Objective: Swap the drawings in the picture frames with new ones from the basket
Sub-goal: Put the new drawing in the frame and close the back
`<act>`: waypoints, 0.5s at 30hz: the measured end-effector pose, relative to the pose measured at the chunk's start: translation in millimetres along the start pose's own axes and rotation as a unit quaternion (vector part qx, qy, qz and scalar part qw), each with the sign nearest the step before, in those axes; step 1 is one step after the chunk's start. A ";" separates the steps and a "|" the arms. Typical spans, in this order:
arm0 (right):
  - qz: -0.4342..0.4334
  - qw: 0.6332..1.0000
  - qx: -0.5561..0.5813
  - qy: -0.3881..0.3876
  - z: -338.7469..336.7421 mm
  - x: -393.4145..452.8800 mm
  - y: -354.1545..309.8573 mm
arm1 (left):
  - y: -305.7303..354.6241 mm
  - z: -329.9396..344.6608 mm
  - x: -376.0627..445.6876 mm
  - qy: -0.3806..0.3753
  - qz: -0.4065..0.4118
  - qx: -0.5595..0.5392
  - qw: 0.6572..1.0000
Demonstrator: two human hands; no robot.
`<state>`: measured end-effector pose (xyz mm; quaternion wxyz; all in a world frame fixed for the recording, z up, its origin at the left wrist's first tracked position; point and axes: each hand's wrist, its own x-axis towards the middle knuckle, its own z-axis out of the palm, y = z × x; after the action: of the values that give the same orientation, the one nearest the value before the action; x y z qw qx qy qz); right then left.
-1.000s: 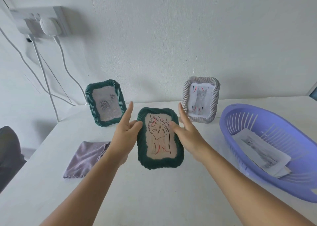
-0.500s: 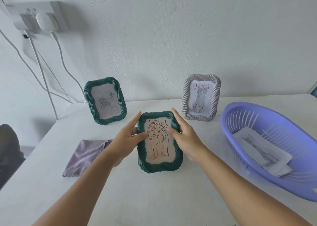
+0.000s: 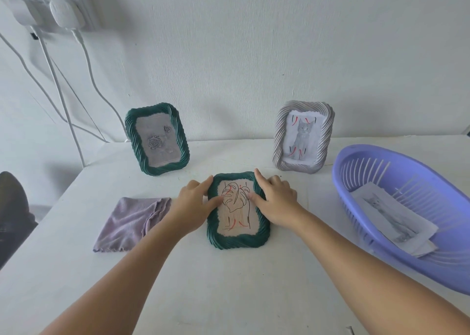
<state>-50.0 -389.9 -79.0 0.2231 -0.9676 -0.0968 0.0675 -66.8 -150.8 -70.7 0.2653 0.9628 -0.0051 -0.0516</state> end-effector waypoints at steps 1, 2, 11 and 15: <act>0.003 1.000 -0.008 -0.001 3.2 -0.3 1.8 | -1.7 2.7 -1.1 -0.002 0.003 0.035 0.999; 0.002 1.000 -0.017 0.000 6.2 -0.5 3.2 | -3.2 4.8 -2.4 -0.006 0.009 0.058 0.998; -0.005 0.998 -0.050 0.027 14.9 -1.4 8.3 | -6.0 1.5 -12.7 -0.009 0.012 0.052 0.999; -0.006 0.999 -0.048 0.022 14.4 -0.4 10.1 | -28.3 -26.8 -31.3 0.105 0.000 0.067 0.992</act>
<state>-51.4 -392.9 -96.3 0.1793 -0.9778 -0.1009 0.0401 -95.8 -111.7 -59.3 0.1995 0.9784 0.0195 0.0502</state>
